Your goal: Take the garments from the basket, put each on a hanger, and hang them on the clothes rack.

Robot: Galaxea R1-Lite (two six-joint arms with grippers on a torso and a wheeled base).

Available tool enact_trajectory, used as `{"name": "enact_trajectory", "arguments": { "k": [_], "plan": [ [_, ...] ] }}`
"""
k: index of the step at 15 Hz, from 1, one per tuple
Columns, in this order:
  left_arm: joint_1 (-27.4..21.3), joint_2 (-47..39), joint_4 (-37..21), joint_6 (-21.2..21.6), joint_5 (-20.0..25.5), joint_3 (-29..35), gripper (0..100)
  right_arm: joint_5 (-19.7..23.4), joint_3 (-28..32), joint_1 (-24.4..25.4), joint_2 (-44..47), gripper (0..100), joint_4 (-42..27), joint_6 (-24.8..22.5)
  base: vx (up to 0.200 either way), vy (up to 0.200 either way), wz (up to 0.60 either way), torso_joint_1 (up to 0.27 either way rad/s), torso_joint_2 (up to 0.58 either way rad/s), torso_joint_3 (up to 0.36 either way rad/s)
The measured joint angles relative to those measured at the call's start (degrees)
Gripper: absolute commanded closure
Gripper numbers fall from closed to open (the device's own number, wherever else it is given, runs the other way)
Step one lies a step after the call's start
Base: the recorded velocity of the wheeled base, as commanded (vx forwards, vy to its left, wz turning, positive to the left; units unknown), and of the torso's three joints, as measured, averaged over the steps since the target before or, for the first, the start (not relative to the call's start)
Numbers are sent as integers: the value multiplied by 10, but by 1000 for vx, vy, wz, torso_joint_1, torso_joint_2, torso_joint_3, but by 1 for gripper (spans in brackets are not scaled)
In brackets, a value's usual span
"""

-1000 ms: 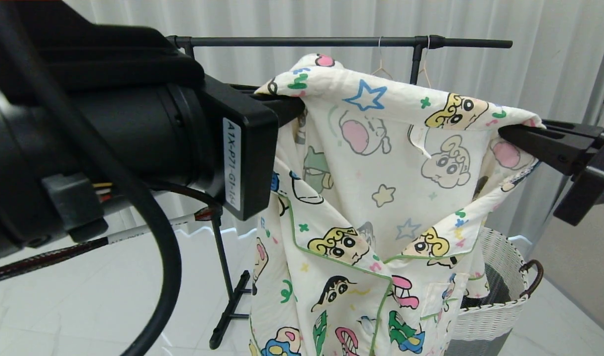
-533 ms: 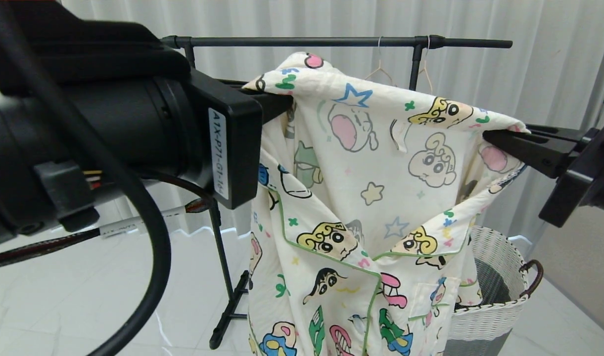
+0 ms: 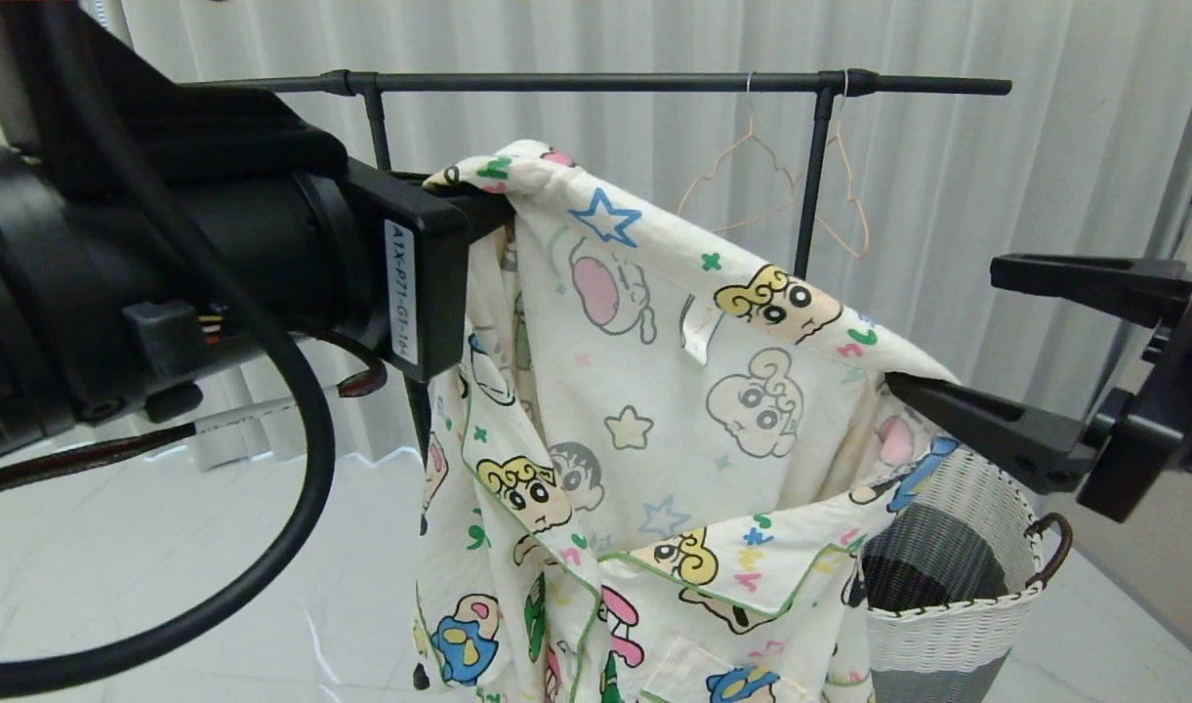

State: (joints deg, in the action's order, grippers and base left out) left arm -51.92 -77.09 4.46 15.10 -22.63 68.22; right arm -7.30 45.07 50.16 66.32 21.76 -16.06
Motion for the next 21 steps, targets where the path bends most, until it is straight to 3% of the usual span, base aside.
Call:
{"name": "enact_trajectory", "arguments": {
  "k": [4, 6, 8, 10, 13, 15, 19, 21],
  "plan": [
    [18, 0, 0, 0, -54, -21, 100, 11, -40, 36, -34, 0, -5, 6, 0, 0, 0, 0, 0, 0],
    [21, 2, 0, 2, -58, -29, 100, 5, -43, 26, -43, 0, -6, 8, 0, 0, 0, 0, 0, 0],
    [23, 11, 0, 30, -58, -33, 100, 1, -44, -34, -46, 0, -27, 9, 0, 0, 0, 0, 0, 0],
    [41, 23, 1, 51, -58, -39, 100, -1, -44, -134, -47, 0, -84, 9, 0, 0, 0, 0, 0, 0],
    [108, 42, 1, 72, -58, -67, 100, -3, -43, -292, -41, 0, -137, 7, 0, 0, 0, 0, 0, 0],
    [161, 60, 1, 88, -58, -99, 100, -5, -44, -363, -27, 0, -148, -8, 0, 0, 0, 0, 0, 0],
    [235, 86, 1, 108, -57, -137, 100, -5, -49, -393, -10, 0, -149, -44, 0, 0, 0, 0, 0, 0],
    [251, 91, 3, 107, -55, -144, 100, -5, -50, -395, -5, 0, -149, -40, 0, 0, 0, 0, 0, 0]
  ]
}}
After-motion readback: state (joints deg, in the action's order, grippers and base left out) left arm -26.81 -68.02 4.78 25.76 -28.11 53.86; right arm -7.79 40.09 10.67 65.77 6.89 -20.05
